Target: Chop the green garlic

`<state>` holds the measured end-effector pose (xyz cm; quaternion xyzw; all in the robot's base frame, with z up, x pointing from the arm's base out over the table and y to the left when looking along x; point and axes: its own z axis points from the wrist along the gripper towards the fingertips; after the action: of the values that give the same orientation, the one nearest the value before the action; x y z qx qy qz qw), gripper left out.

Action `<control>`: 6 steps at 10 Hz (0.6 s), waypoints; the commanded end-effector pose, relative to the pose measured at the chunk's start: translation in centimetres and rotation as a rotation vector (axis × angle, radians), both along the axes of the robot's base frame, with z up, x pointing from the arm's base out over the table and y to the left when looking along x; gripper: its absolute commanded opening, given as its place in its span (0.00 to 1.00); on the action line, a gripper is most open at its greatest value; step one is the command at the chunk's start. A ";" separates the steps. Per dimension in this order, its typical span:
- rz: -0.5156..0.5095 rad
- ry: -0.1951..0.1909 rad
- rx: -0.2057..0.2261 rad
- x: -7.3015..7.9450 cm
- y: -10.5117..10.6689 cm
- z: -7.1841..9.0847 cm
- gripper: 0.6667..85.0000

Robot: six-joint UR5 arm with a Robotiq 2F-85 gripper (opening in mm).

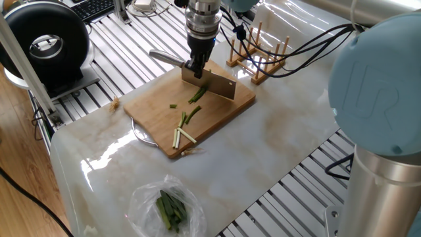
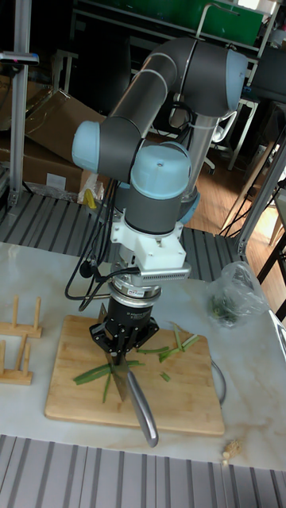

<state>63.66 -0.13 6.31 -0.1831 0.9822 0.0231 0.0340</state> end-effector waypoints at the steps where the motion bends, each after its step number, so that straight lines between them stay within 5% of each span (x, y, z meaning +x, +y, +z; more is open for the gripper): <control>1: -0.004 0.007 0.019 -0.4 -0.2 0.7 0.01; 6: -0.009 -0.023 0.038 0.2 0.4 -0.4 0.01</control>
<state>63.68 -0.15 5.93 -0.1827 0.9818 0.0307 0.0427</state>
